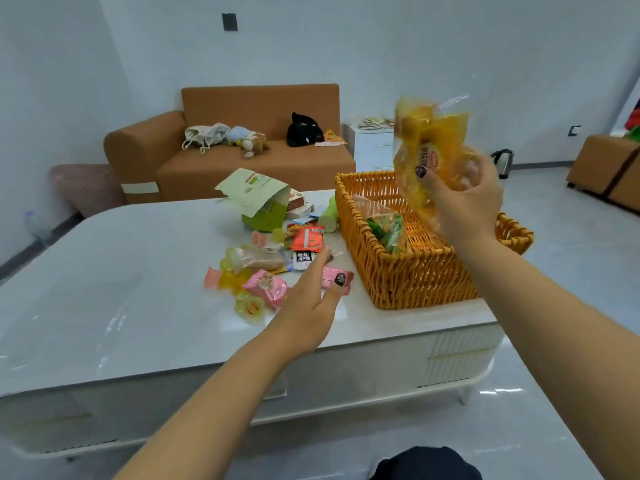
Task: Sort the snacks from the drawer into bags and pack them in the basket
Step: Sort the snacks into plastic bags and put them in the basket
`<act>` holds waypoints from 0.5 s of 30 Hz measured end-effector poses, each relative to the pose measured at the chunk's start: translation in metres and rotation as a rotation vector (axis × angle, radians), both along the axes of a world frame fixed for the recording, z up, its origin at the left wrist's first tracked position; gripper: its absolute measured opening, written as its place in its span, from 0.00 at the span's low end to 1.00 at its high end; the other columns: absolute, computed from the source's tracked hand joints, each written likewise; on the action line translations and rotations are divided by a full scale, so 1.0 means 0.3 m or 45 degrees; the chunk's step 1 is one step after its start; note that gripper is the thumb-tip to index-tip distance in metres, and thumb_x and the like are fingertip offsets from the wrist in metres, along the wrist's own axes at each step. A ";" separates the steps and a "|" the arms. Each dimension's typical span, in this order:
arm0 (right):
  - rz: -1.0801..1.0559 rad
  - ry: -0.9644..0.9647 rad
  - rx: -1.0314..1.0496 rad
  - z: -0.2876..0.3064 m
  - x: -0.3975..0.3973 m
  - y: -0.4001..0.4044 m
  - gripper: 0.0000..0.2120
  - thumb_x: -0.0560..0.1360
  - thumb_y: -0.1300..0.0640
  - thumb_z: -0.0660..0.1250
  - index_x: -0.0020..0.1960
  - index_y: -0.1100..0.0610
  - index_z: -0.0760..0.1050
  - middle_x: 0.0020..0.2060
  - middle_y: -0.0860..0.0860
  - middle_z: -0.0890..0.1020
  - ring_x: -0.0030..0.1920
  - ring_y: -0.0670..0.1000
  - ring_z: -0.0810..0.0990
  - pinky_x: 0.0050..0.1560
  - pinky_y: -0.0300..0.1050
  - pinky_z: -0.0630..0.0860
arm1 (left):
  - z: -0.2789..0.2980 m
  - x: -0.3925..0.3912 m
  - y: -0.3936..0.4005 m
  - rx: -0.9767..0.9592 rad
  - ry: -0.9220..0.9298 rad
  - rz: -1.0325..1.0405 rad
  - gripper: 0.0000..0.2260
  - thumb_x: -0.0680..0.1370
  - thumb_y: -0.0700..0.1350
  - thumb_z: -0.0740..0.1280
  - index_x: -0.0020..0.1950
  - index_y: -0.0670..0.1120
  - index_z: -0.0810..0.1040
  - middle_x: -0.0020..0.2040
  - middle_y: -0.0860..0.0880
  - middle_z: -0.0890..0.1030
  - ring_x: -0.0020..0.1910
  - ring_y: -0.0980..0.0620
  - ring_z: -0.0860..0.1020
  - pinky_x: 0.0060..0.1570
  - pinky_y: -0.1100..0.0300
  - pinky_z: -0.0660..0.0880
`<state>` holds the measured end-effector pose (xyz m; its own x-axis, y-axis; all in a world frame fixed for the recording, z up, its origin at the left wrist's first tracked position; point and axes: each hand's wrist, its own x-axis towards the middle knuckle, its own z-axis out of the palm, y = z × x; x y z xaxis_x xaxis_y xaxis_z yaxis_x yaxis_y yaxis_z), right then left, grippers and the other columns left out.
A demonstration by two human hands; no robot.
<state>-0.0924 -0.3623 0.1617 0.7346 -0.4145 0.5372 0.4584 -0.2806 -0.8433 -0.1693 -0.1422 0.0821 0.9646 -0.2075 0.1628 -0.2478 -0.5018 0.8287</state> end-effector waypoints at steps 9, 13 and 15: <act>-0.278 0.776 -0.968 -0.087 0.273 -0.152 0.28 0.69 0.36 0.71 0.54 0.59 0.74 0.40 0.52 0.77 0.40 0.54 0.75 0.35 0.46 0.73 | 0.059 0.095 0.010 -0.150 0.051 -0.034 0.23 0.85 0.47 0.53 0.80 0.56 0.50 0.77 0.59 0.59 0.68 0.69 0.56 0.66 0.70 0.55; -0.237 1.045 -1.071 -0.088 0.315 -0.119 0.27 0.67 0.40 0.75 0.50 0.60 0.72 0.39 0.55 0.76 0.36 0.53 0.75 0.28 0.42 0.66 | 0.021 0.110 0.045 -0.122 0.067 -0.058 0.22 0.85 0.47 0.52 0.79 0.56 0.52 0.75 0.62 0.60 0.68 0.69 0.56 0.64 0.72 0.54; -0.169 1.159 -1.104 -0.061 0.326 -0.085 0.26 0.66 0.44 0.77 0.50 0.63 0.73 0.39 0.56 0.78 0.34 0.54 0.78 0.27 0.41 0.70 | -0.006 0.115 0.079 -0.153 0.077 -0.040 0.19 0.85 0.47 0.52 0.77 0.58 0.59 0.73 0.62 0.63 0.71 0.67 0.59 0.65 0.72 0.56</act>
